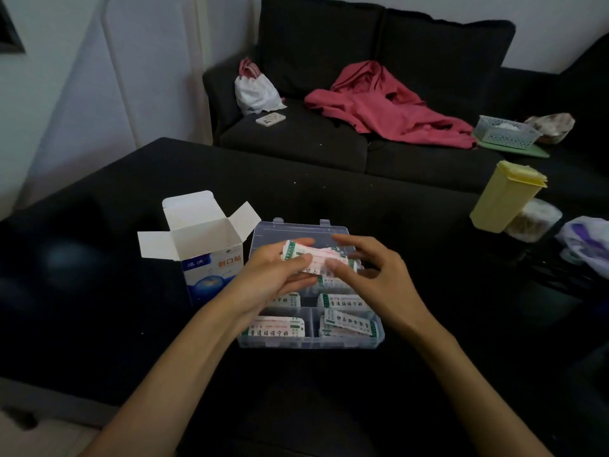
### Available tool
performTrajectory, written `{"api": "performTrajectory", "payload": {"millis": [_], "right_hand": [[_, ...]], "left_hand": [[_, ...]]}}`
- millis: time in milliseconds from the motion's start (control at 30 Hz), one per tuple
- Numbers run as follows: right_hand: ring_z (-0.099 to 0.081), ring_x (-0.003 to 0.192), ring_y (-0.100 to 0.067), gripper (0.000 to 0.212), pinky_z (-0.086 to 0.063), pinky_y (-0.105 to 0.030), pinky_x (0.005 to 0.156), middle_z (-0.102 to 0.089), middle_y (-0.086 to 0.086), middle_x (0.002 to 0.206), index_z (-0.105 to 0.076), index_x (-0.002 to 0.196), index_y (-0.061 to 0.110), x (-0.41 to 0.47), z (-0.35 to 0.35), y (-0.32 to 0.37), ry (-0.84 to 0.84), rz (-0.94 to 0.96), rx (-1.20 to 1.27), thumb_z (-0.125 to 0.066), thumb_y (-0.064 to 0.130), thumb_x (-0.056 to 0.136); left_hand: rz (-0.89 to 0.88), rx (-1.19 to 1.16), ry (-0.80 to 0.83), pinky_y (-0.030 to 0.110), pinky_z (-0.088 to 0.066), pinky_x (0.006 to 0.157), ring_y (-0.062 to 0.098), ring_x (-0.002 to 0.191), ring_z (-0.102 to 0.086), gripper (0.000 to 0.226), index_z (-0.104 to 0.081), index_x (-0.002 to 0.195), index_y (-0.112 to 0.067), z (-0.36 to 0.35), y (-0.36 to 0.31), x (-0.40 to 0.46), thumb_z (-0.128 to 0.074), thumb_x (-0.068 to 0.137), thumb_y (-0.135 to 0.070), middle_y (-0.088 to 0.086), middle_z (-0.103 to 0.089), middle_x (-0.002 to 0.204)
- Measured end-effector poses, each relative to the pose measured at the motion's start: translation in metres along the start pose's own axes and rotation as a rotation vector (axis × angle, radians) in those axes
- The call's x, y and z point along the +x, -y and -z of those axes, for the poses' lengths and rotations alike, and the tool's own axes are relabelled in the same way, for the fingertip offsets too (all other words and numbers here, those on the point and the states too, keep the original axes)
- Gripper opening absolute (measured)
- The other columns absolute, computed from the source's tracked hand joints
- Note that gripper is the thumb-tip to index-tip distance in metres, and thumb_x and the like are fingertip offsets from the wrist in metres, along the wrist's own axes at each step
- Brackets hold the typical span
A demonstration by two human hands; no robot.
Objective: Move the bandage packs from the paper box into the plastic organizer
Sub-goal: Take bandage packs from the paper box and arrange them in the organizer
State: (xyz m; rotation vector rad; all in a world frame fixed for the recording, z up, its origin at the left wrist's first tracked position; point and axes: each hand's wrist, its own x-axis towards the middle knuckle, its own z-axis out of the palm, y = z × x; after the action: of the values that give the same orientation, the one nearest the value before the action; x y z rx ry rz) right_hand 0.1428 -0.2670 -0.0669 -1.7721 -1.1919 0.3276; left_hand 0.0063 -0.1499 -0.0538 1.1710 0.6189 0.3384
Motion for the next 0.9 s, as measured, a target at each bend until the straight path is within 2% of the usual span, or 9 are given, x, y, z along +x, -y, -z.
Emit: {"api": "performTrajectory", "payload": {"millis": [100, 200, 300, 433, 600, 700, 767, 833, 900], "right_hand": [[-0.066, 0.089, -0.007, 0.030, -0.054, -0.018, 0.067, -0.065, 0.011, 0.103, -0.063, 0.109, 0.029, 0.001, -0.001, 0.004, 0.019, -0.131, 0.189, -0.071, 0.022, 0.081], [-0.069, 0.078, -0.006, 0.027, -0.052, -0.015, 0.061, -0.071, 0.001, 0.096, -0.066, 0.105, 0.022, 0.002, 0.002, 0.005, -0.015, -0.254, 0.377, -0.070, 0.012, 0.081], [-0.069, 0.072, -0.005, 0.028, -0.052, -0.014, 0.061, -0.074, 0.002, 0.083, -0.065, 0.109, 0.019, 0.004, 0.006, 0.003, -0.040, -0.405, 0.538, -0.069, 0.012, 0.081], [-0.070, 0.073, -0.011, 0.021, -0.057, -0.017, 0.063, -0.073, -0.005, 0.085, -0.070, 0.101, 0.011, 0.005, 0.006, 0.001, -0.071, -0.567, 0.733, -0.070, 0.009, 0.080], [-0.069, 0.069, -0.008, 0.025, -0.053, -0.017, 0.057, -0.073, -0.001, 0.081, -0.066, 0.105, 0.018, 0.005, 0.011, 0.003, 0.051, -0.509, 0.586, -0.070, 0.015, 0.080], [-0.068, 0.071, -0.006, 0.022, -0.055, -0.021, 0.063, -0.072, 0.001, 0.086, -0.067, 0.106, 0.023, 0.005, 0.012, 0.003, 0.129, -0.434, 0.403, -0.066, 0.018, 0.085], [-0.069, 0.074, -0.009, 0.017, -0.056, -0.022, 0.062, -0.071, 0.000, 0.088, -0.066, 0.104, 0.022, 0.005, 0.013, 0.001, 0.097, -0.397, 0.353, -0.063, 0.018, 0.087], [-0.070, 0.074, -0.010, 0.015, -0.055, -0.021, 0.060, -0.071, 0.000, 0.088, -0.065, 0.102, 0.021, 0.006, 0.015, -0.001, 0.046, -0.401, 0.354, -0.061, 0.019, 0.088], [-0.070, 0.072, -0.008, 0.015, -0.057, -0.022, 0.061, -0.071, 0.001, 0.083, -0.064, 0.103, 0.020, 0.007, 0.017, -0.004, 0.012, -0.433, 0.393, -0.061, 0.019, 0.089]], "left_hand": [[-0.058, 0.127, -0.047, 0.022, -0.058, 0.072, 0.016, 0.093, -0.070, 0.028, -0.064, 0.114, -0.018, -0.004, 0.004, 0.001, -0.062, 0.088, -0.008, 0.008, -0.069, 0.105], [-0.038, 0.057, -0.015, 0.023, -0.058, 0.072, 0.016, 0.091, -0.071, 0.025, -0.064, 0.114, -0.013, -0.006, 0.003, 0.003, -0.059, 0.090, -0.007, 0.010, -0.071, 0.104], [-0.016, -0.042, 0.010, 0.025, -0.059, 0.075, 0.018, 0.091, -0.071, 0.020, -0.059, 0.112, -0.010, -0.008, 0.002, 0.004, -0.052, 0.094, -0.007, 0.014, -0.072, 0.104], [-0.130, 0.139, -0.072, 0.019, -0.057, 0.070, 0.011, 0.085, -0.072, 0.017, -0.062, 0.108, -0.016, -0.007, 0.007, 0.005, -0.058, 0.092, -0.012, 0.006, -0.073, 0.097], [-0.182, 0.270, -0.123, 0.013, -0.053, 0.055, 0.006, 0.069, -0.071, 0.011, -0.064, 0.088, -0.025, -0.007, 0.006, 0.005, -0.066, 0.086, -0.014, -0.004, -0.073, 0.079], [-0.176, 0.359, -0.124, 0.010, -0.049, 0.049, 0.000, 0.061, -0.068, 0.017, -0.060, 0.081, -0.031, -0.007, 0.006, 0.008, -0.068, 0.085, -0.017, -0.009, -0.069, 0.073], [-0.151, 0.376, -0.078, 0.012, -0.052, 0.055, 0.001, 0.067, -0.069, 0.011, -0.064, 0.089, -0.029, -0.006, 0.005, 0.011, -0.067, 0.086, -0.019, -0.007, -0.072, 0.077], [-0.103, 0.337, 0.009, 0.017, -0.056, 0.066, 0.006, 0.080, -0.071, 0.020, -0.066, 0.105, -0.024, -0.006, 0.003, 0.013, -0.065, 0.087, -0.016, -0.003, -0.074, 0.087], [-0.069, 0.316, 0.035, 0.019, -0.056, 0.067, 0.008, 0.085, -0.071, 0.027, -0.064, 0.113, -0.022, -0.008, 0.002, 0.017, -0.063, 0.088, -0.012, 0.000, -0.073, 0.095]]}}
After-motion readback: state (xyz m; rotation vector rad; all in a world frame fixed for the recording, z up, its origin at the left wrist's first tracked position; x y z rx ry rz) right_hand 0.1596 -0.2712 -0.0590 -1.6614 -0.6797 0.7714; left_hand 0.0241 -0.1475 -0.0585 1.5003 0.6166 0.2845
